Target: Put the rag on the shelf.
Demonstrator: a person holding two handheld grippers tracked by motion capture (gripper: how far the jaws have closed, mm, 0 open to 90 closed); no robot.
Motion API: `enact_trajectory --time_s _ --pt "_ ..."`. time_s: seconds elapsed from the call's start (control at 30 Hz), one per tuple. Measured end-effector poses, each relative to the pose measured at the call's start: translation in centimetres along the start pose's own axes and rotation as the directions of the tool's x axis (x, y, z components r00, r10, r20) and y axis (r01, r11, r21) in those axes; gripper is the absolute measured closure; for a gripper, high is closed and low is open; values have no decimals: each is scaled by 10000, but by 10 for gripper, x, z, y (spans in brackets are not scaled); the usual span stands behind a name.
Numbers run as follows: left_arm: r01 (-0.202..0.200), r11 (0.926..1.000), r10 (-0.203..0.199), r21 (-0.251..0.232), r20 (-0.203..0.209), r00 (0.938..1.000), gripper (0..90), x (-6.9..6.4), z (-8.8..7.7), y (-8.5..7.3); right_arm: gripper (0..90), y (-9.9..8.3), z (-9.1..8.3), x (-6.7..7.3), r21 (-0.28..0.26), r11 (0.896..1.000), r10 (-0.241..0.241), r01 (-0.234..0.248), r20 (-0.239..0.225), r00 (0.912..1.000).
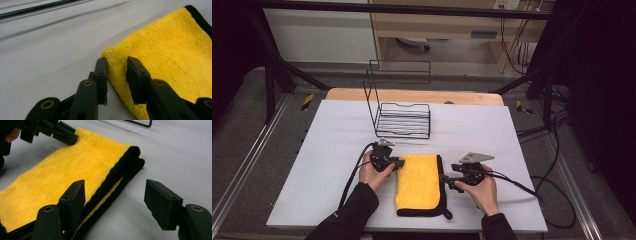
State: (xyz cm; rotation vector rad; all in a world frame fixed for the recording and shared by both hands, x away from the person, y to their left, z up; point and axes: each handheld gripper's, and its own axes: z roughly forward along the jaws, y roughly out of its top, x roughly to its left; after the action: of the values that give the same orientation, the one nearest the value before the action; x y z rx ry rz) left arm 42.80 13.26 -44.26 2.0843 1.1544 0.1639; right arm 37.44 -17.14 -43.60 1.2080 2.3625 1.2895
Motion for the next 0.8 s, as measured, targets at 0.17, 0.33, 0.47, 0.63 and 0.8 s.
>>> enact_trajectory --time_s 0.17,0.33,0.47,0.63,0.8 --pt "13 10000 -13 58 74 10000 762 -2 0 0 340 10 14 -3 -45 9996 281 -281 25 9996" --pt "-30 10000 29 89 144 9999 790 -2 0 0 355 17 32 -5 245 9985 488 -494 246 9985" --pt "-242 9996 241 157 76 9997 802 -3 1 0 405 20 41 -13 408 9963 728 -754 622 9954" --pt "-505 9984 508 272 -74 9987 801 -6 2 2 514 21 45 -14 961 9878 1181 -1222 479 9918" --pt "-745 9965 752 391 -162 9970 793 -7 3 3 587 23 46 -14 1238 9843 1236 -1261 278 9919"
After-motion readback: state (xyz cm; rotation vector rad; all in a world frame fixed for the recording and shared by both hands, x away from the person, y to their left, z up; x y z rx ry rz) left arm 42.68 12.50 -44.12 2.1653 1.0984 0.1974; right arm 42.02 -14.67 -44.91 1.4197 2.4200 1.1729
